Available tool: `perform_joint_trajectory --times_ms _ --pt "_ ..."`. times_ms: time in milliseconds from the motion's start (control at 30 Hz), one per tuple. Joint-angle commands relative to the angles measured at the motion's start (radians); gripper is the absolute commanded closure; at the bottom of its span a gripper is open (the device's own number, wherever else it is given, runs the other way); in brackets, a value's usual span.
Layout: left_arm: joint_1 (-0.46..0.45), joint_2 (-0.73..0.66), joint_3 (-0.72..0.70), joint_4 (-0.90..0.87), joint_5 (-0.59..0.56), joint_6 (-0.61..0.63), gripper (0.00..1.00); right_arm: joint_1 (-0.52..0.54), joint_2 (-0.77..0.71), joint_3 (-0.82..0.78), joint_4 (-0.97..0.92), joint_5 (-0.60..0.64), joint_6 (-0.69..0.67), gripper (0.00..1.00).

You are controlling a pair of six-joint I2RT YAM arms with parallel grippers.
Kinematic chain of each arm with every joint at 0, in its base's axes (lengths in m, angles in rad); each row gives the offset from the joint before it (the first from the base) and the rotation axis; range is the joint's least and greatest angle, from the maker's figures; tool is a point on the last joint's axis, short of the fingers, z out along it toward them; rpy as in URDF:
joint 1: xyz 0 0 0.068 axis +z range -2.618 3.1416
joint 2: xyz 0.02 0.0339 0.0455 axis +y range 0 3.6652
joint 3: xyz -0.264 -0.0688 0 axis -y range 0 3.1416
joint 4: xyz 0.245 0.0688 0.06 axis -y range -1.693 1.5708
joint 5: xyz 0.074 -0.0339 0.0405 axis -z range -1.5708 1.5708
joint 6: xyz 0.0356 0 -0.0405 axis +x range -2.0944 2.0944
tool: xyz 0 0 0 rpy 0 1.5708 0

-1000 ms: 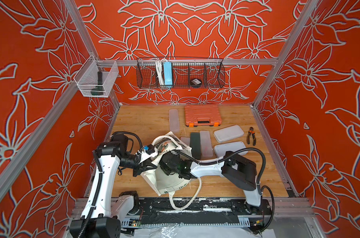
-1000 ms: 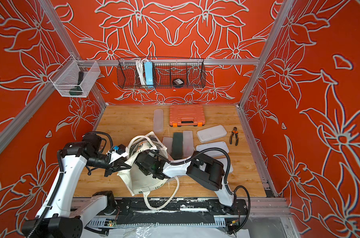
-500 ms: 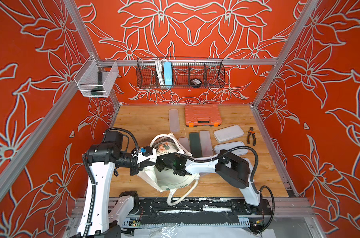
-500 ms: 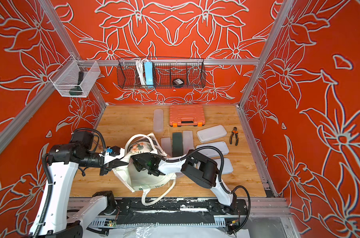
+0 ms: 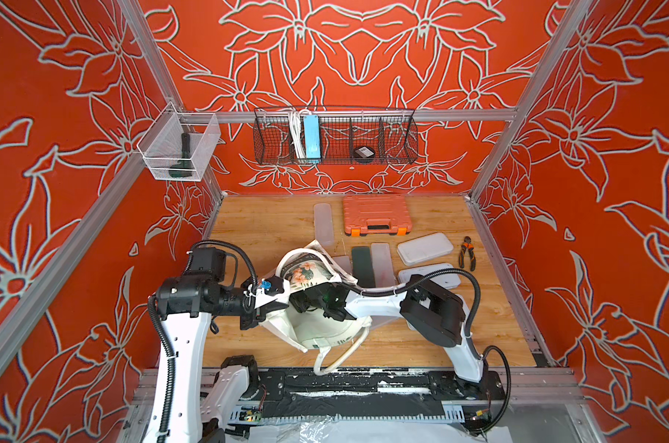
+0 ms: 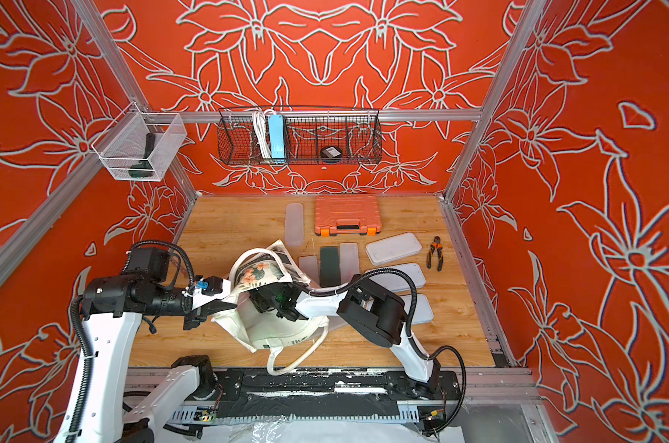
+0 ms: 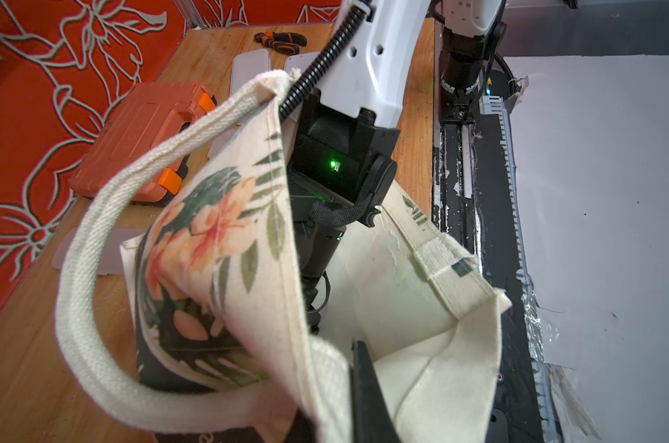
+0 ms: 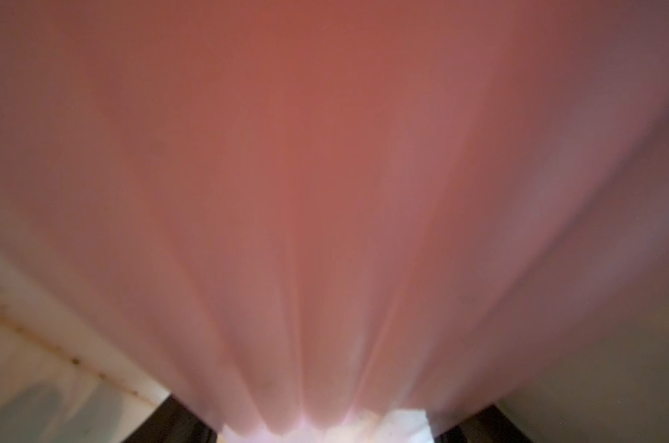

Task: Take out the pencil case from the canvas bag
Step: Pick up the pencil case from the canvas bag.

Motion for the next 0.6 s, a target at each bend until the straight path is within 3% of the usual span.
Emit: perform_joint_trajectory --times_ms 0,167,567 --pt "-0.024 -0.065 -0.057 -0.054 0.119 -0.013 1.00 -0.038 -0.006 0.018 -0.117 0.031 -0.277 0.49" --pt "-0.024 -0.095 -0.189 0.107 0.022 -0.098 1.00 -0.026 -0.102 0.021 -0.076 -0.012 -0.507 0.49" --pt "-0.023 -0.115 -0.273 0.279 -0.047 -0.265 1.00 -0.023 -0.264 -0.128 0.007 -0.062 -0.682 0.54"
